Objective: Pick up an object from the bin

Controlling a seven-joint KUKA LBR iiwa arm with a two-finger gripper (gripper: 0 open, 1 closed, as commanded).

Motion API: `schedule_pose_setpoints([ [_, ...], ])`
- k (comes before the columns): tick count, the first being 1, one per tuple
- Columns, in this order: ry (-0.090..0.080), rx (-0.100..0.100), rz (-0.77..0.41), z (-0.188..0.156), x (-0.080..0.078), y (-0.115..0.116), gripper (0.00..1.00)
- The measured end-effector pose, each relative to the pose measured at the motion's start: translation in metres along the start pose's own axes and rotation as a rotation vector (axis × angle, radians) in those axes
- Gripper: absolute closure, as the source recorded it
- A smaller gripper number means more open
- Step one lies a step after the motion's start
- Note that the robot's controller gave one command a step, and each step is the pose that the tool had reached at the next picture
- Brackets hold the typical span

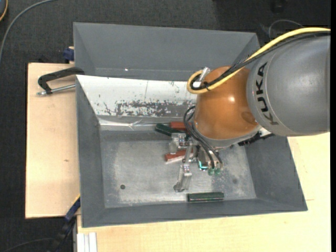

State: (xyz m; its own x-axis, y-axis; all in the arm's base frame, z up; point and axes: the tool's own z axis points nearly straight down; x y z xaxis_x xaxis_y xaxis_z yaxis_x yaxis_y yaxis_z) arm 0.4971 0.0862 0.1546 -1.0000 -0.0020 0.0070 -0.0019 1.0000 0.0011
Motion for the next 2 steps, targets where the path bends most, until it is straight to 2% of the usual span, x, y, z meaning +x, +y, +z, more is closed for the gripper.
schedule_pose_setpoints([
  [1, -0.014, 0.001, -0.052, 0.0841, -0.0662, -0.0455, 0.0],
  [2, -0.011, -0.001, -0.054, 0.0805, -0.0646, -0.0426, 1.0],
])
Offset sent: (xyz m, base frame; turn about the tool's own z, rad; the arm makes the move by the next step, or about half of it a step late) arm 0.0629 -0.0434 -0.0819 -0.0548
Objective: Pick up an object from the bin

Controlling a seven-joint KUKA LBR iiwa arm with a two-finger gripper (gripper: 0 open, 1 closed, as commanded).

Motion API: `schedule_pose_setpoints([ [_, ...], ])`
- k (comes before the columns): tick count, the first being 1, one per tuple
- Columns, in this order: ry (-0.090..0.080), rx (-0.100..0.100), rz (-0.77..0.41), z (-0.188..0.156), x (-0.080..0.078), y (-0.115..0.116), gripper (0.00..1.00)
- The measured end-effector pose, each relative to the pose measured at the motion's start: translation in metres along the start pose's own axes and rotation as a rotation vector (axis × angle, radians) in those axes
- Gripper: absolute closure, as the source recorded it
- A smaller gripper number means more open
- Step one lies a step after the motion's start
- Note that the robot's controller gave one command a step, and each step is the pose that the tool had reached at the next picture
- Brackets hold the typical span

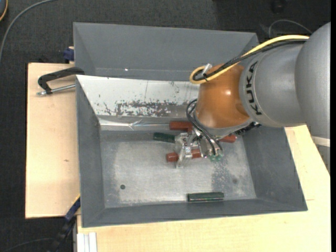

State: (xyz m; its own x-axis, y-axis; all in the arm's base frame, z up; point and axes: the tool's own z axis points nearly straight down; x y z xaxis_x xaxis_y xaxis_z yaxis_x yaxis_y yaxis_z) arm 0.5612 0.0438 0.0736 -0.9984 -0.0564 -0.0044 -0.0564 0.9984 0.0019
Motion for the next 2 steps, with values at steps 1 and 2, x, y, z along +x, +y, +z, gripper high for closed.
schedule_pose_setpoints([
  [1, -0.005, 0.001, -0.292, -0.12, 0.001, 0.017, 1.0],
  [2, -0.008, 0.003, -0.608, -0.195, -0.032, 0.006, 1.0],
])
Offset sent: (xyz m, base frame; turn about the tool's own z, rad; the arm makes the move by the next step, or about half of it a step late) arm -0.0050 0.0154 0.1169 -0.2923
